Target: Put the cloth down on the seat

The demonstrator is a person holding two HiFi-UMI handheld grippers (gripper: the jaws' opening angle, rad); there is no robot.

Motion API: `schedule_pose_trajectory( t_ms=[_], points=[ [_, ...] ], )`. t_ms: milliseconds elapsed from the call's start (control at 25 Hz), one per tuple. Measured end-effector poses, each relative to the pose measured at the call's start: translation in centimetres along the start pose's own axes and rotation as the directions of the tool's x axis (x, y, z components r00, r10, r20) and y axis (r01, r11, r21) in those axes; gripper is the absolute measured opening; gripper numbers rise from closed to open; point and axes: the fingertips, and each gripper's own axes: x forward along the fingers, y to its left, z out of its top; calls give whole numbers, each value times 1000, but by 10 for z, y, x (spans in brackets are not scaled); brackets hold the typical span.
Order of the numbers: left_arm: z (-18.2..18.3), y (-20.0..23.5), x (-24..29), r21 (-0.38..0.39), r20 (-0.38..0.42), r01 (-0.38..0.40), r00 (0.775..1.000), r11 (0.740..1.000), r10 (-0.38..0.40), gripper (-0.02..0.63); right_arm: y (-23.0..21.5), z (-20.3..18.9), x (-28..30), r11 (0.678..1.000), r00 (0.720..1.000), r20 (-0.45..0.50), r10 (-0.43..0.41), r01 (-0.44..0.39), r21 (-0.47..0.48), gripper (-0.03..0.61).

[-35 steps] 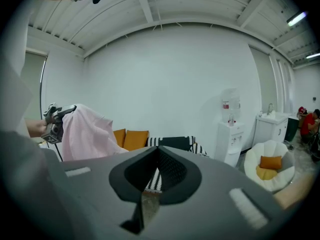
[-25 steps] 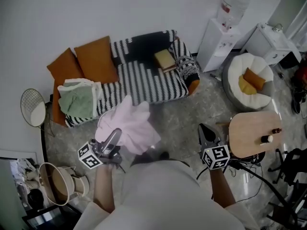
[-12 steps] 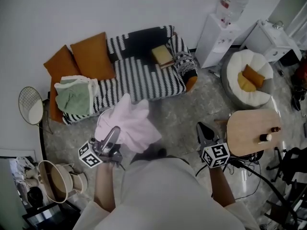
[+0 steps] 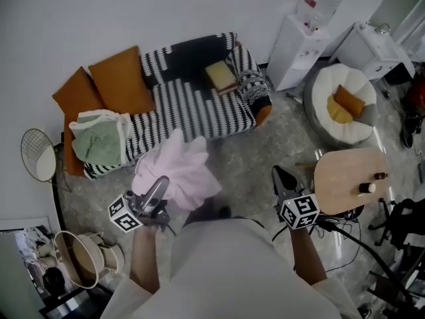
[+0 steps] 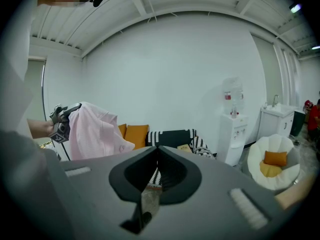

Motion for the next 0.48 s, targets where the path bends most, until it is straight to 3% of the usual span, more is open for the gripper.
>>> schedule_pose_trajectory(
  t_ms=[480],
  points=[
    [52,88,33,-51,-36,23,999,998,-25,92,-3,36,96,1000,999,-35,-10,10,-12,3]
  ],
)
